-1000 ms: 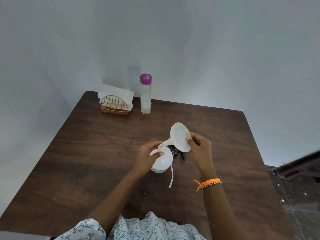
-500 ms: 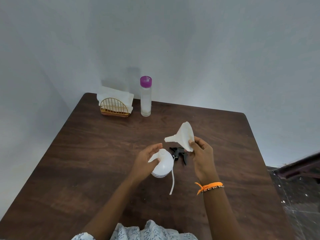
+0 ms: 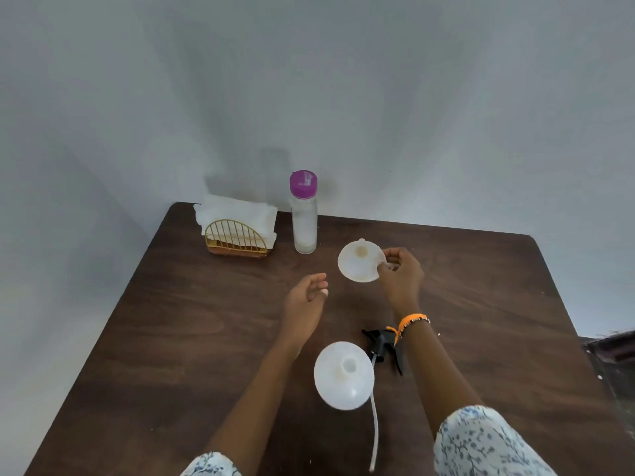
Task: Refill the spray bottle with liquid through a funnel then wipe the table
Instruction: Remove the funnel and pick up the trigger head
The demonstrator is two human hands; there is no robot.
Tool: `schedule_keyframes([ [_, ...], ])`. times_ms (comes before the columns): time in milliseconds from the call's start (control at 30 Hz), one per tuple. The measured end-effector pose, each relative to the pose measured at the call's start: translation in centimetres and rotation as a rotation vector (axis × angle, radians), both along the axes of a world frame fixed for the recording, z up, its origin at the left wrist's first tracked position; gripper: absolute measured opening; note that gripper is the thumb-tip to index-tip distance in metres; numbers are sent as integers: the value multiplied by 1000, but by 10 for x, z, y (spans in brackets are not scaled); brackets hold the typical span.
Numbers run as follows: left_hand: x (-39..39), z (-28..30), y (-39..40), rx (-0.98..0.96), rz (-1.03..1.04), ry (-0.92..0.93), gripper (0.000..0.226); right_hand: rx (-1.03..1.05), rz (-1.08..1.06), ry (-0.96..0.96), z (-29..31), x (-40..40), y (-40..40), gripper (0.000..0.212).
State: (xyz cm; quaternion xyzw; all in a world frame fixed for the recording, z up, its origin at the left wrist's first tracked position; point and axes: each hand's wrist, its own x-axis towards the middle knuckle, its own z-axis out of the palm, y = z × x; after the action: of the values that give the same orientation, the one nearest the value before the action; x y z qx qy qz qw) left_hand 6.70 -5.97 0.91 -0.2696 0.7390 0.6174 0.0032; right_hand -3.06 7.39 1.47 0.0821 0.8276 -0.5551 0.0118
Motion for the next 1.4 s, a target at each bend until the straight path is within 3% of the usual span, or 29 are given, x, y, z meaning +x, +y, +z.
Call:
schedule_keyframes([
  [233, -55, -18, -10, -1, -59, -80, 46, 62, 26, 1, -32, -58, -29, 19],
  [733, -74, -37, -8, 34, -66, -75, 45, 111, 121, -77, -61, -82, -33, 25],
  [867, -61, -34, -5, 33, -49, -51, 40, 91, 82, -94, -53, -63, -16, 33],
  [1133, 7, -8, 6, 87, 102, 27, 28, 305, 141, -84, -31, 25, 38, 14],
  [1267, 48, -7, 14, 72, 40, 70, 38, 395, 175, -241, -34, 64, 56, 2],
  [1400, 79, -7, 27, 77, -69, 105, 56, 584, 227, -289, -41, 86, 51, 25],
])
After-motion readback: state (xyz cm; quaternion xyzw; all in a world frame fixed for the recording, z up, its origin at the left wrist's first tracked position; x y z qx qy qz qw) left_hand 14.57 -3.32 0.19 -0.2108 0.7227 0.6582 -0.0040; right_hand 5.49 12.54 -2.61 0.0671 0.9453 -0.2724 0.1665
